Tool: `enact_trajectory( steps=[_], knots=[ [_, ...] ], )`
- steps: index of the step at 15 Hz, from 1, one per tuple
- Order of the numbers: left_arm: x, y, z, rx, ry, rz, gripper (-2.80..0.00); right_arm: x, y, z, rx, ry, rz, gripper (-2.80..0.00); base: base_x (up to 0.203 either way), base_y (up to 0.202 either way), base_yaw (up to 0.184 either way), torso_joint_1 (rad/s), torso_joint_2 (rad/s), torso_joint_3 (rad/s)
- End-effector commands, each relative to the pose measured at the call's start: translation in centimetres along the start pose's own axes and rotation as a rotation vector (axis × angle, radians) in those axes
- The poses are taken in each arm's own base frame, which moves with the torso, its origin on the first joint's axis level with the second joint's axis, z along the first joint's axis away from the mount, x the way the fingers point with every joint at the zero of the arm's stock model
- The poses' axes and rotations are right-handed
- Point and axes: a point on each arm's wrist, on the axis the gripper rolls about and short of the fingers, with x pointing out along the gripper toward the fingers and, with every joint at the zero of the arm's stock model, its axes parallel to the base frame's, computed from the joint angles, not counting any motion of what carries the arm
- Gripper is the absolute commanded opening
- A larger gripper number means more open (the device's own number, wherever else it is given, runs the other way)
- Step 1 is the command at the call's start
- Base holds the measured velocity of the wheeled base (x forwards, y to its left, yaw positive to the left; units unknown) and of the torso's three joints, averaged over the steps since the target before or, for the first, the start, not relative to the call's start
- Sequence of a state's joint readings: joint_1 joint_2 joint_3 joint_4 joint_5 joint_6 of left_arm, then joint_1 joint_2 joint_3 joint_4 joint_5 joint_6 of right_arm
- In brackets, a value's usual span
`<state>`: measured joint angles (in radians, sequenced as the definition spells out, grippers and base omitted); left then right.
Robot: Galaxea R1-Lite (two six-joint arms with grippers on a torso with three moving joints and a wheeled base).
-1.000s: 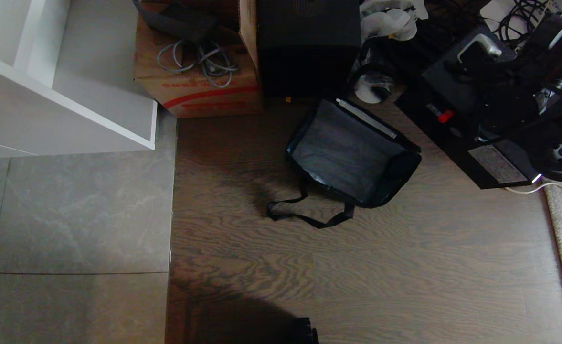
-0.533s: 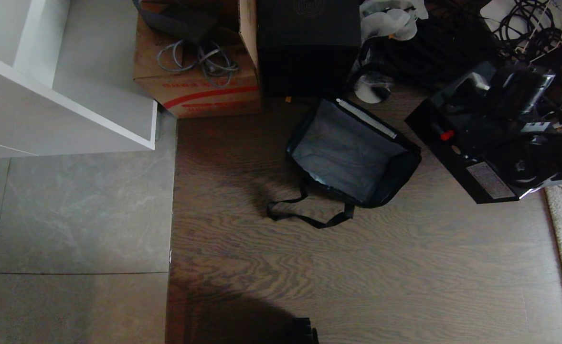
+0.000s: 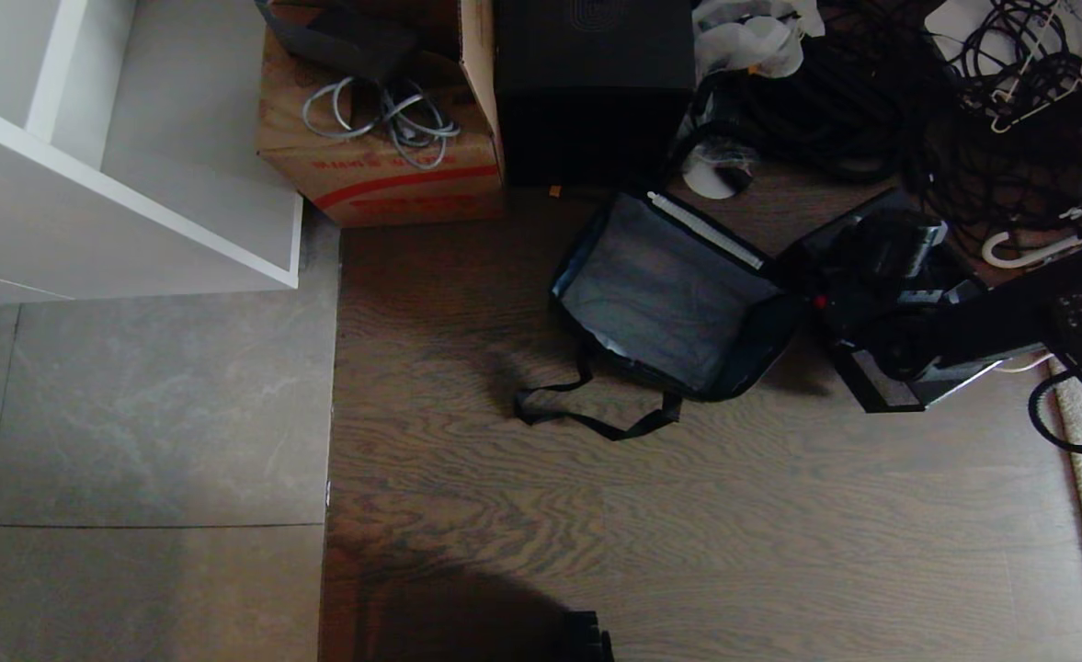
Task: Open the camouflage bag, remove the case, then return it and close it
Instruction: Release the handle
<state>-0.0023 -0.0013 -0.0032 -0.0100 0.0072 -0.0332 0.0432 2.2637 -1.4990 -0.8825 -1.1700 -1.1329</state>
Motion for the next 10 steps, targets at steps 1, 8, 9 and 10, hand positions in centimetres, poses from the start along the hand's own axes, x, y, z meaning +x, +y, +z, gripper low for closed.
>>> enact_trajectory(
  steps=[1,8,9,10],
  knots=[
    [0.0,0.0,0.0,-0.001,-0.001,0.000,-2.80,0.9,4.7,-0.6,-0.069,0.022,0.019,-2.80,0.000,0.000,0.000,0.000,0.00,0.000],
    [0.0,0.0,0.0,-0.001,-0.001,0.000,-2.80,-2.3,6.5,-2.4,-0.151,-0.109,0.193,0.00,0.000,0.000,0.000,0.000,0.00,0.000],
    [0.0,0.0,0.0,-0.001,-0.001,0.000,-2.80,-3.4,5.9,-2.5,-0.134,-0.125,0.225,0.00,0.000,0.000,0.000,0.000,0.00,0.000],
    [0.0,0.0,0.0,-0.001,-0.001,0.000,-2.80,-4.4,4.7,-2.5,-0.120,-0.133,0.255,0.00,0.000,0.000,0.000,0.000,0.00,0.000]
  ],
)
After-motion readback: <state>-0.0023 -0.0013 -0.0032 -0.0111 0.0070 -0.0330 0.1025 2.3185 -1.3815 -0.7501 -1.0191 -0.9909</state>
